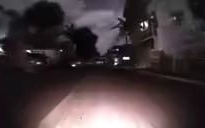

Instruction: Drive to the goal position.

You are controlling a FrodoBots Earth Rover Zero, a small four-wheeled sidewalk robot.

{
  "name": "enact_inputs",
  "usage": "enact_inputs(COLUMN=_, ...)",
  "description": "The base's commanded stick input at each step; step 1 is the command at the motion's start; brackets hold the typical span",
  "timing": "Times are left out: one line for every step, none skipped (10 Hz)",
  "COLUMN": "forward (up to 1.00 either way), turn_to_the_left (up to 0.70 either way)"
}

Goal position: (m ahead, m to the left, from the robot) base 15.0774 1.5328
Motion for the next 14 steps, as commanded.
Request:
enact_inputs(forward=1.00, turn_to_the_left=0.01)
enact_inputs(forward=1.00, turn_to_the_left=0.00)
enact_inputs(forward=1.00, turn_to_the_left=0.00)
enact_inputs(forward=1.00, turn_to_the_left=0.00)
enact_inputs(forward=1.00, turn_to_the_left=0.17)
enact_inputs(forward=1.00, turn_to_the_left=0.27)
enact_inputs(forward=1.00, turn_to_the_left=0.27)
enact_inputs(forward=1.00, turn_to_the_left=0.27)
enact_inputs(forward=1.00, turn_to_the_left=0.27)
enact_inputs(forward=1.00, turn_to_the_left=0.20)
enact_inputs(forward=1.00, turn_to_the_left=0.04)
enact_inputs(forward=1.00, turn_to_the_left=0.00)
enact_inputs(forward=1.00, turn_to_the_left=0.00)
enact_inputs(forward=1.00, turn_to_the_left=0.00)
